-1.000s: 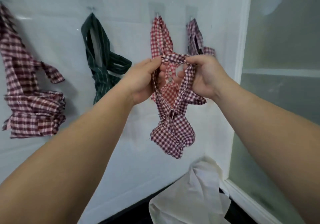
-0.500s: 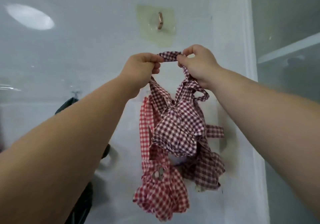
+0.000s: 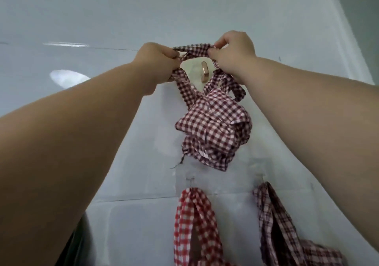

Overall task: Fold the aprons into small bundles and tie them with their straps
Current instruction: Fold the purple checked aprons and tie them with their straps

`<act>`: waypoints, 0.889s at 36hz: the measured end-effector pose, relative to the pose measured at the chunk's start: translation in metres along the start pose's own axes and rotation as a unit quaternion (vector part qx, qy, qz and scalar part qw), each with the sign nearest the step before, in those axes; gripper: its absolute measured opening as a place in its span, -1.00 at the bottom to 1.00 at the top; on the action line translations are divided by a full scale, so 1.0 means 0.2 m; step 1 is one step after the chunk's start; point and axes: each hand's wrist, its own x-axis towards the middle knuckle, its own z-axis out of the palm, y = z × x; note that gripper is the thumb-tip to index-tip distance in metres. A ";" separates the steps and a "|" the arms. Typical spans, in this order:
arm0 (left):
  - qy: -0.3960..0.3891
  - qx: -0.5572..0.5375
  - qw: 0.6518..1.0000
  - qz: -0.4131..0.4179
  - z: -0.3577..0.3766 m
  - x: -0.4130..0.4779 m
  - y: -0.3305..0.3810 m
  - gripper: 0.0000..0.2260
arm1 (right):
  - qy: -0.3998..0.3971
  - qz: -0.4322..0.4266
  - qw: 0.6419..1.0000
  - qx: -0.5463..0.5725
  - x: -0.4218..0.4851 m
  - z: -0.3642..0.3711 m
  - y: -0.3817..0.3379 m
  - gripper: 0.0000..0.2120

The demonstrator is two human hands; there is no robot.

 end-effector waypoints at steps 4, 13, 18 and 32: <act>0.031 0.132 0.991 0.011 0.05 0.06 -0.03 -0.84 | -0.005 0.043 0.999 -0.029 0.05 0.03 0.09 -0.77; -0.004 0.227 0.972 0.055 0.12 -0.08 -0.13 -0.86 | -0.108 -0.023 0.992 -0.057 -0.13 0.04 0.14 -0.77; -0.060 0.217 0.971 0.078 0.13 -0.28 -0.13 -0.84 | -0.110 -0.021 0.992 -0.058 -0.29 -0.03 0.10 -0.73; -0.014 0.022 0.999 -0.020 -0.04 -1.11 -0.11 -0.85 | -0.055 -0.082 0.995 0.013 -1.12 -0.19 0.00 -0.83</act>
